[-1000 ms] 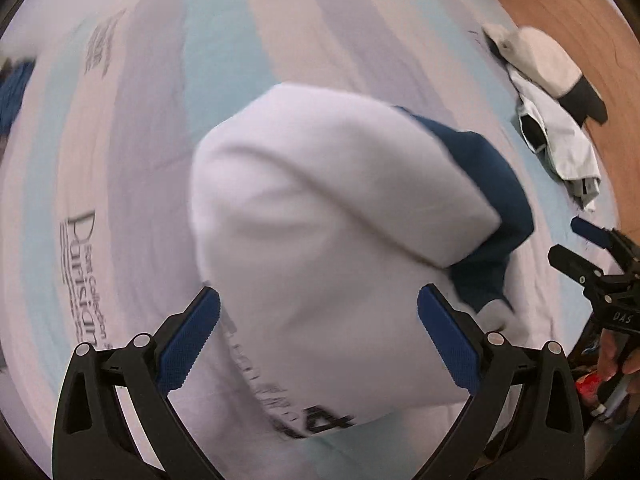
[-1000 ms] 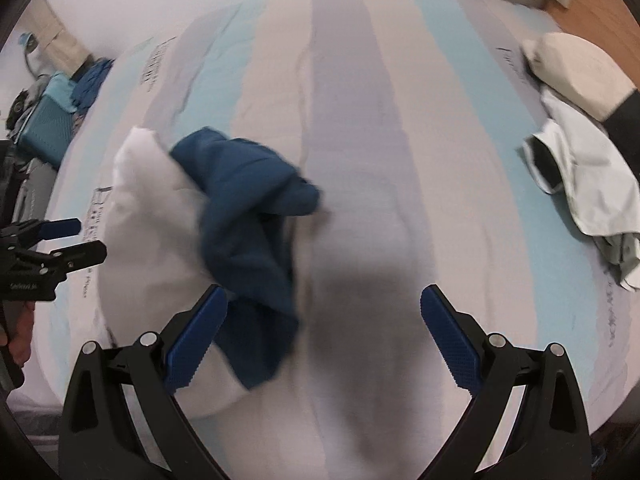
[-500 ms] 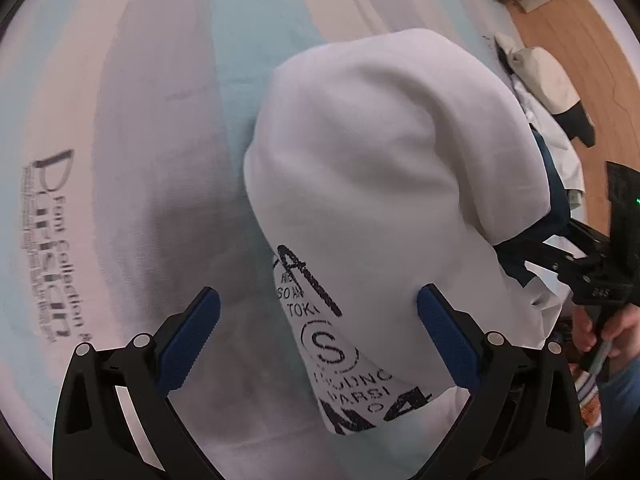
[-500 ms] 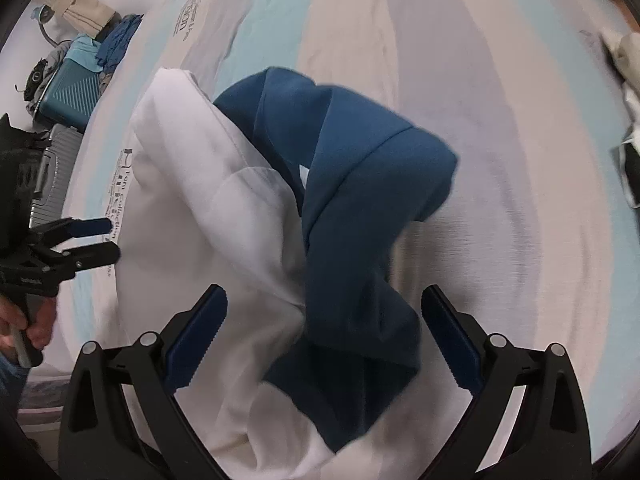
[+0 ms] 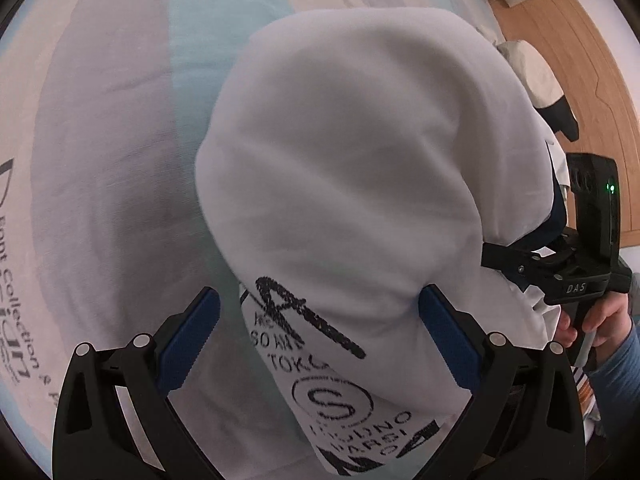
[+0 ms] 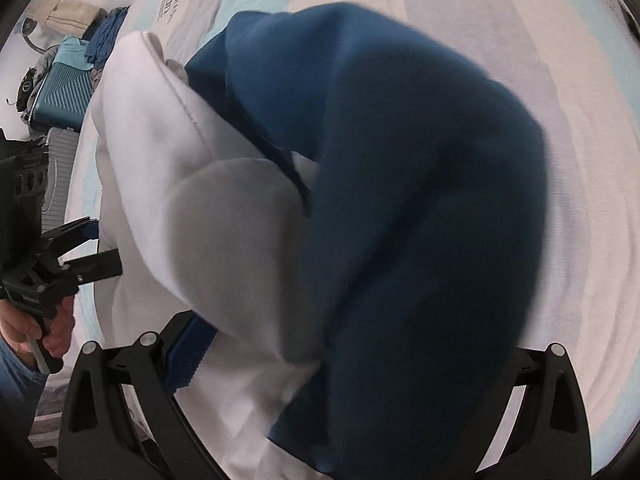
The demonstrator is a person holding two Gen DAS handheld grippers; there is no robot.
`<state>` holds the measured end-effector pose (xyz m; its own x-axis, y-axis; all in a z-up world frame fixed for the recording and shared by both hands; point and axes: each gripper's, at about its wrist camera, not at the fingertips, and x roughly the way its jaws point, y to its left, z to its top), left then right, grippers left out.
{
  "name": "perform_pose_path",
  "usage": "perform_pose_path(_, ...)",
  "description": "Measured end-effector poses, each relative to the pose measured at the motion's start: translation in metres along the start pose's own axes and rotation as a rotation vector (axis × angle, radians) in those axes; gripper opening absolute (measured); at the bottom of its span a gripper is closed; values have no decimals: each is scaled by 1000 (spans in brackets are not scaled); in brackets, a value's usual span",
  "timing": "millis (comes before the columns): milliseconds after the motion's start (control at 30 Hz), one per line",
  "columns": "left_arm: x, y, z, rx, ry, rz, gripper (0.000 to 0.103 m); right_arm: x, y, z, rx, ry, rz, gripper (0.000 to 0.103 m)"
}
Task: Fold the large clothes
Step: 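Grasp the white printed fabric with the left tool while the right tool grasps the blue fabric, then lift the bundle with both tools and carry it toward the suitcases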
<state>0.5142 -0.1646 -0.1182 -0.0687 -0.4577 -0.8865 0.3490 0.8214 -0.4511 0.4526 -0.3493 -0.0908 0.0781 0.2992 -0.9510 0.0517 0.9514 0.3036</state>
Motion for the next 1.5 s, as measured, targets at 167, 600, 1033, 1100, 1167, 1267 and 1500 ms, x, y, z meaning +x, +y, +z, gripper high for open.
perform_pose_path(167, 20, 2, 5, 3, 28, -45, 98, 15, 0, 5, -3, 26, 11, 94)
perform_pose_path(600, 53, -8, 1, -16, 56, -90, 90, 44, -4, -4, 51, 57, 37, 77)
perform_pose_path(1033, 20, -26, -18, 23, -29, -56, 51, 13, 11, -3, 36, -36, 78, 22)
perform_pose_path(1100, 13, -26, -18, 30, -43, -53, 48, 7, 14, -3, 41, -54, 86, 20)
perform_pose_path(1167, 5, -26, -20, 42, -59, -54, 46, 1, 17, -3, 38, -71, 95, 19)
perform_pose_path(1267, -14, -27, -27, 62, -84, -58, 45, -15, 25, -5, 25, -103, 106, 19)
perform_pose_path(1500, -50, -32, -24, 98, -140, -58, 44, -38, 58, -7, -38, -170, 94, 19)
